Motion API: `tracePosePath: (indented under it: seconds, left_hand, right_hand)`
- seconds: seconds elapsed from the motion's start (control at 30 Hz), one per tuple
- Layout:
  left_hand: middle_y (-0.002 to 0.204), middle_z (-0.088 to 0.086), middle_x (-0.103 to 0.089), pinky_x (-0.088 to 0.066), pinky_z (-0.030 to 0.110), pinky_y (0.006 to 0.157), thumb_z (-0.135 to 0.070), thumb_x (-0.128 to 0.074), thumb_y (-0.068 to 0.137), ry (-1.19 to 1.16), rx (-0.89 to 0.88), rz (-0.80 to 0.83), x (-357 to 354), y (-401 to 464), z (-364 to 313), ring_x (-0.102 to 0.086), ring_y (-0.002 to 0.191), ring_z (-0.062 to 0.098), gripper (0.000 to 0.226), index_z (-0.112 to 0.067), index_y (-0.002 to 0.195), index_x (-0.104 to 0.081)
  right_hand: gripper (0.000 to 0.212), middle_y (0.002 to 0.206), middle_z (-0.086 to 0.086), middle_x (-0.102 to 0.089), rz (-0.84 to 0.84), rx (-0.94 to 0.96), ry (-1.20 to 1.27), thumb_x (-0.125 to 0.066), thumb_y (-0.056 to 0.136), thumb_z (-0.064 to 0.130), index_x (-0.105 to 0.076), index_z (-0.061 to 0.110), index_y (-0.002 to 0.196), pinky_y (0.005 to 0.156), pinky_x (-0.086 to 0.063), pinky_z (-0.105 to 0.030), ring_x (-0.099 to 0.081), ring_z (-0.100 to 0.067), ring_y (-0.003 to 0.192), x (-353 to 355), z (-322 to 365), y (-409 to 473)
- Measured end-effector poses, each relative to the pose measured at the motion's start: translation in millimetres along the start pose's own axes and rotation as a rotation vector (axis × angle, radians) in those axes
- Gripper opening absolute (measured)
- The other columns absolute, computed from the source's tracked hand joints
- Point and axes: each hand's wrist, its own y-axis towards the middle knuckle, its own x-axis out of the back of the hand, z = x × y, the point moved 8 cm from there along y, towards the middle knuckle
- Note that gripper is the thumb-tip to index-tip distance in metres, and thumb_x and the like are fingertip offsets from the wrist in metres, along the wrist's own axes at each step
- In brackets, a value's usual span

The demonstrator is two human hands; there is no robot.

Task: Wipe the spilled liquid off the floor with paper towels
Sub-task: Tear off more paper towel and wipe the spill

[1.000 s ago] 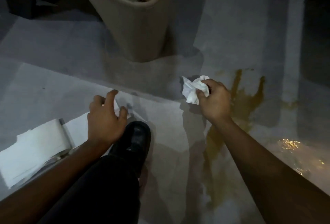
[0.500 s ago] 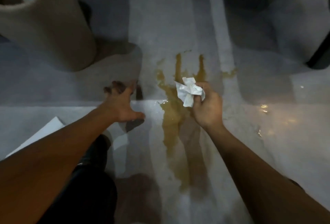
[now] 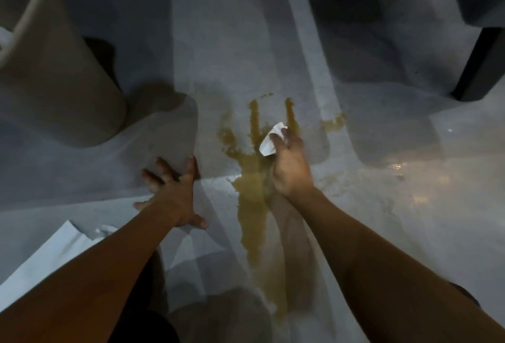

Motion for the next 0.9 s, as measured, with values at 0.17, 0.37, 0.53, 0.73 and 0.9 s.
tracePosePath:
  seconds: [0.17, 0.37, 0.53, 0.73, 0.9]
  left_hand:
    - [0.138, 0.028, 0.06, -0.006, 0.085, 0.108, -0.064, -0.092, 0.054, 0.02, 0.063, 0.044, 0, 3, -1, 0.046, 0.13, 0.06, 0.166, -0.047, 0.1, 0.066]
    - [0.128, 0.034, 0.064, -0.01, 0.084, 0.109, -0.063, -0.09, 0.058, 0.059, 0.153, 0.144, -2, 4, -3, 0.046, 0.125, 0.066, 0.166, -0.037, 0.103, 0.067]
    - [0.124, 0.036, 0.065, -0.01, 0.085, 0.108, -0.066, -0.089, 0.055, 0.057, 0.181, 0.195, -5, 8, -3, 0.045, 0.123, 0.068, 0.169, -0.034, 0.105, 0.069]
    - [0.127, 0.035, 0.064, -0.012, 0.085, 0.108, -0.063, -0.09, 0.059, 0.072, 0.189, 0.208, -4, 8, -3, 0.046, 0.123, 0.067, 0.168, -0.035, 0.107, 0.068]
    - [0.126, 0.037, 0.063, -0.01, 0.084, 0.108, -0.065, -0.089, 0.058, 0.09, 0.199, 0.225, -4, 6, -4, 0.044, 0.123, 0.069, 0.167, -0.033, 0.106, 0.068]
  right_hand:
    - [0.069, 0.169, -0.01, 0.01, 0.22, 0.055, -0.377, -0.014, 0.105, 0.055, -0.003, 0.017, 0.162, 0.124, 0.003, -0.057, 0.016, -0.034, 0.154, -66, 8, -39]
    - [0.064, 0.169, -0.009, 0.003, 0.318, 0.324, -0.45, -0.015, 0.106, 0.047, -0.01, 0.015, 0.162, 0.124, -0.011, -0.055, 0.013, -0.028, 0.155, -59, -16, -93]
    - [0.058, 0.161, -0.021, -0.03, 0.289, 0.271, -0.399, -0.027, 0.104, 0.033, -0.036, 0.005, 0.154, 0.115, -0.034, -0.058, -0.023, -0.037, 0.151, -37, -50, -55]
    - [0.076, 0.167, -0.019, 0.013, 0.185, -0.039, -0.333, -0.032, 0.096, 0.031, 0.0, 0.004, 0.16, 0.125, -0.001, -0.052, 0.014, -0.037, 0.154, -31, -44, 24]
    - [0.085, 0.167, -0.017, -0.013, 0.205, 0.24, -0.361, -0.062, 0.084, 0.017, -0.022, 0.0, 0.157, 0.123, -0.018, -0.059, -0.004, -0.046, 0.153, -48, -10, -5]
